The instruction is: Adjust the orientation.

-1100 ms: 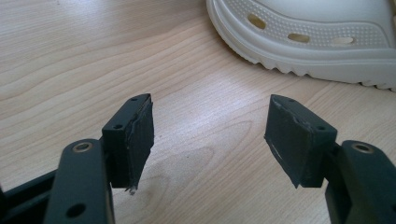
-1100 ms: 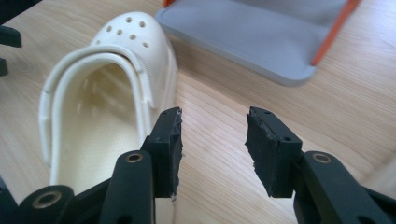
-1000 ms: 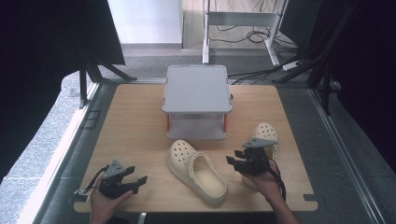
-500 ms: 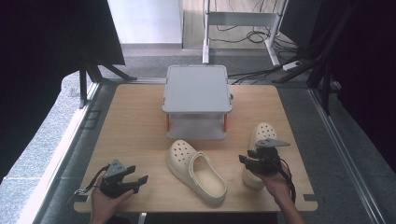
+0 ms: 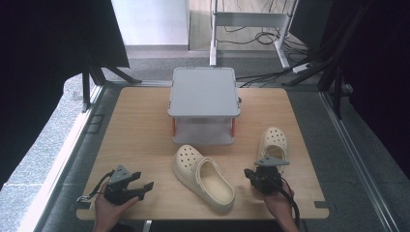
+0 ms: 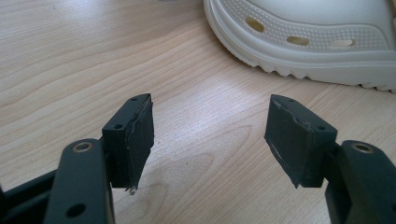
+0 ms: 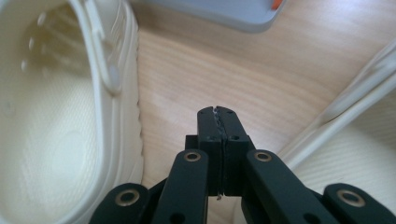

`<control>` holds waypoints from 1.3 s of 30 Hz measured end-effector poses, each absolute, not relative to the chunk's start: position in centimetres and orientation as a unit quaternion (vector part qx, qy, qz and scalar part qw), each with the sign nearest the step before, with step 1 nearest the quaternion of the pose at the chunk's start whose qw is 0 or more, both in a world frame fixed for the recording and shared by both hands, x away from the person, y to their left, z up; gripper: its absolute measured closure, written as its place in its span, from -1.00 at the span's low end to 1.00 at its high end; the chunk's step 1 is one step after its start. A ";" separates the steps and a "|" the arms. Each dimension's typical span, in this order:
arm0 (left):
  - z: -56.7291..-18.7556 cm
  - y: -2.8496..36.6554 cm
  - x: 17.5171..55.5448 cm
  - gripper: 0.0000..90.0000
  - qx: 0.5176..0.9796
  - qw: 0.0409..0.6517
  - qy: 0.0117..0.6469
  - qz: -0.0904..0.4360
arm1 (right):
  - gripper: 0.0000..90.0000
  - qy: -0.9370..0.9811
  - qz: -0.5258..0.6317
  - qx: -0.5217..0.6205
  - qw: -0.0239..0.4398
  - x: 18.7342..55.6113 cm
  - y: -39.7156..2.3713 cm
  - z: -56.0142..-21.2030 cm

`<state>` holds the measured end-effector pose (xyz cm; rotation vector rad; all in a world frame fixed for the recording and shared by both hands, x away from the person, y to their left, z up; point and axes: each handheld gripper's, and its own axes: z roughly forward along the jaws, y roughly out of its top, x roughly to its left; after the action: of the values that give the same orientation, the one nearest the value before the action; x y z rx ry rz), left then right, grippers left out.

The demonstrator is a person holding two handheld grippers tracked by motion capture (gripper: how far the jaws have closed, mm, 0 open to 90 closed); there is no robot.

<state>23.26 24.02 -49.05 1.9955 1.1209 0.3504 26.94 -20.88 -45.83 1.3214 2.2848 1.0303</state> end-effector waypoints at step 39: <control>-49.1 24.1 23.3 -0.26 0.791 0.399 0.444 0.140 | 1.00 0.784 0.349 0.489 0.156 25.1 -23.5 -49.3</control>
<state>23.27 24.06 -49.13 2.0012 1.1227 0.3533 25.05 -23.46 -49.26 1.3994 2.2463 0.9985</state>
